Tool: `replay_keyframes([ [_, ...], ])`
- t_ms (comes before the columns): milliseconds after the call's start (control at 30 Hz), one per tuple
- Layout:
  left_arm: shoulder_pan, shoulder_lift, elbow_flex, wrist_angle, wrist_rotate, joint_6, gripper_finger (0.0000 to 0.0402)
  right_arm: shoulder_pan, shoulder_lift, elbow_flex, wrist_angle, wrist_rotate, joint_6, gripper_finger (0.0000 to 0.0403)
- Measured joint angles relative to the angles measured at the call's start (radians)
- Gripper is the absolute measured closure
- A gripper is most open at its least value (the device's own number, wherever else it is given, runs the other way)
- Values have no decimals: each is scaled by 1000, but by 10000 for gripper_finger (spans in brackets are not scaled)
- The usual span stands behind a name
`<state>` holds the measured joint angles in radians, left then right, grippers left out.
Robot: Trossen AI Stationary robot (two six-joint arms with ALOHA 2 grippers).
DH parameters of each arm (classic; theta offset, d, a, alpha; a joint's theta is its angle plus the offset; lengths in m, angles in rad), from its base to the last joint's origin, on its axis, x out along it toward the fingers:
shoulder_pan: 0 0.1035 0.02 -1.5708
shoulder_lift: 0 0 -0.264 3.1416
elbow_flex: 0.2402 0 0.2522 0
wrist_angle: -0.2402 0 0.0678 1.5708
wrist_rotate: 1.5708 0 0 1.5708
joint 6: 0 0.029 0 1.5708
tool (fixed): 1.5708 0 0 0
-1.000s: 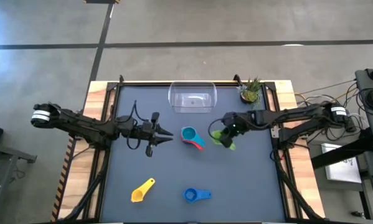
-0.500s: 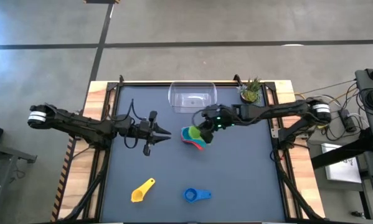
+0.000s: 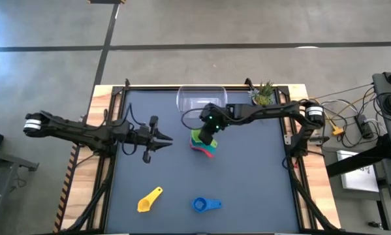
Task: Nest measuring cups in basket
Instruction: Stack the green measuring cup on top of the blue measuring cup, then stack the dark blue measuring cup on top of the green measuring cup
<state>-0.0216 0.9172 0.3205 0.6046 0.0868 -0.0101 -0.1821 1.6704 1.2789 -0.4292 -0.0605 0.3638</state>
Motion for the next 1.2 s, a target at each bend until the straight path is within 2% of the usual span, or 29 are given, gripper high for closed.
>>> replay_keyframes([
  [233, 0, -5, -5, 1, 0, 1, 340, -17, 8, -2, 0, -55, 15, 366],
  [600, 4, 14, -5, 1, -27, 5, 340, -14, 1, 1, -42, -56, 25, 280],
  [733, 4, 14, -5, 1, -27, 5, 340, 8, -16, 3, -102, -64, -42, 255],
  [900, 4, 14, -5, 1, -27, 5, 340, 123, -57, -6, -117, -71, -95, 245],
  [1067, 4, 14, -5, 1, -27, 8, 340, 302, -71, -16, -111, 15, -96, 248],
  [1200, 4, 14, -5, 1, -27, 9, 340, 437, -64, -27, -103, 42, -61, 249],
])
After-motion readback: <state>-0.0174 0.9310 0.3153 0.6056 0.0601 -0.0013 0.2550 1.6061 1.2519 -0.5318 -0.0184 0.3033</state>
